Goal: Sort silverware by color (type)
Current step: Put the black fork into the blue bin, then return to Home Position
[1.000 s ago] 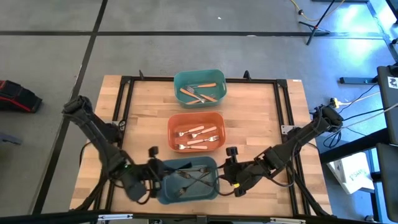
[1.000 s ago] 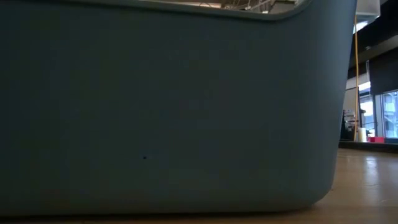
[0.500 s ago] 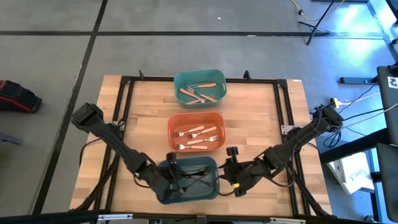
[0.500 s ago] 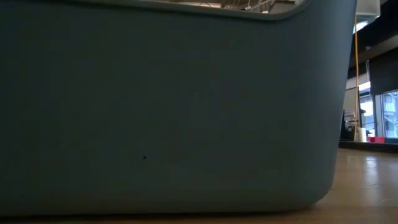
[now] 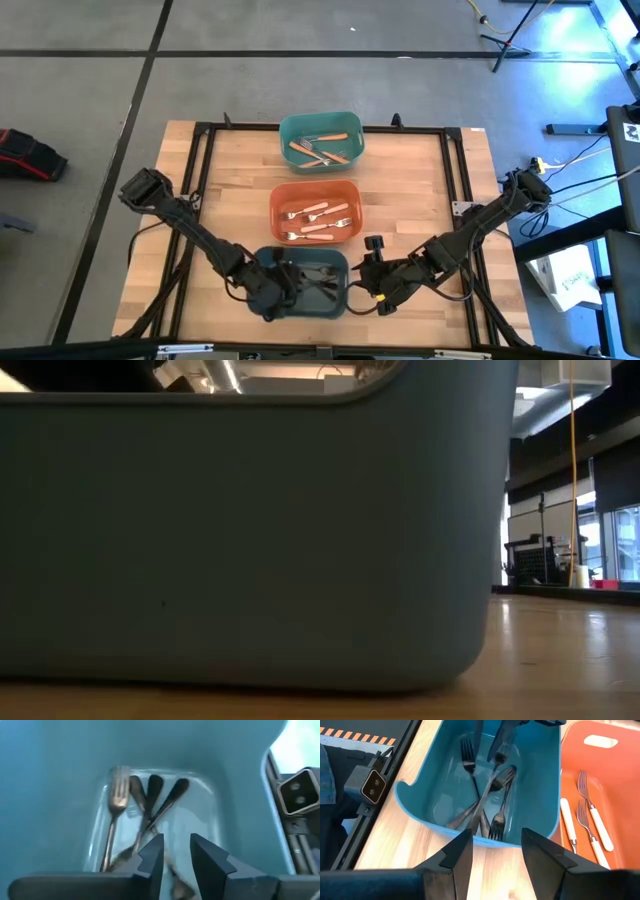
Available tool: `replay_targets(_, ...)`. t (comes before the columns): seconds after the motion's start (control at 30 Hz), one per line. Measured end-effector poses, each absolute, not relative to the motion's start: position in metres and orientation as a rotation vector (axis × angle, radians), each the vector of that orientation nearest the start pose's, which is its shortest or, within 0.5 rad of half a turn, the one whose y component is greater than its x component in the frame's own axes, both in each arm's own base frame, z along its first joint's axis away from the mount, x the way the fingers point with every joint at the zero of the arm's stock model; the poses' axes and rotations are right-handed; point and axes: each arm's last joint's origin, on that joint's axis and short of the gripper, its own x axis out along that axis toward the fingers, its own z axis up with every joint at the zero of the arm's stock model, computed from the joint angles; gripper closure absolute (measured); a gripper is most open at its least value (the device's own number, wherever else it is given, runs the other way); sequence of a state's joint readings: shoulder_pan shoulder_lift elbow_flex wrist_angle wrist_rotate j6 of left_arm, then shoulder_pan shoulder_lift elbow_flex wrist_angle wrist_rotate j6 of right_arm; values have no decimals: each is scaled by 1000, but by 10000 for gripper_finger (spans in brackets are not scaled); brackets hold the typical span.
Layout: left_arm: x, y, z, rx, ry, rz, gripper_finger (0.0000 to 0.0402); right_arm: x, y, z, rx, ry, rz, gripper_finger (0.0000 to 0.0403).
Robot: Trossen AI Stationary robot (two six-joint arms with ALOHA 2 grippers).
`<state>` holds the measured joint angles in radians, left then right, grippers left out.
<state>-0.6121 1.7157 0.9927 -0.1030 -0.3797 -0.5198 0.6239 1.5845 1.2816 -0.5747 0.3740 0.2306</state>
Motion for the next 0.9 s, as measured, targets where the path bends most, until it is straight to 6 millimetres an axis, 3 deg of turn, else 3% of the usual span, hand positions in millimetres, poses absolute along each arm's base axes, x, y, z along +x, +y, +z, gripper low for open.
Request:
replay_targets(0.13,293,-196,192,-76,774,-59,303,278,189,279,-186,801,172,243)
replay_targets(0.27,288,-202,219,-9,773,-43,302,277,191,278,-173,820,218,243)
replay_targets(0.47,257,-197,262,96,712,53,302,254,188,301,-237,741,130,243)
replay_targets(0.57,236,-187,277,115,660,96,302,239,188,311,-275,712,101,243)
replay_targets(0.73,203,-156,285,88,592,138,302,223,184,323,-304,690,82,243)
replay_targets(0.9,172,-118,280,17,508,201,301,213,173,311,-265,714,144,261)
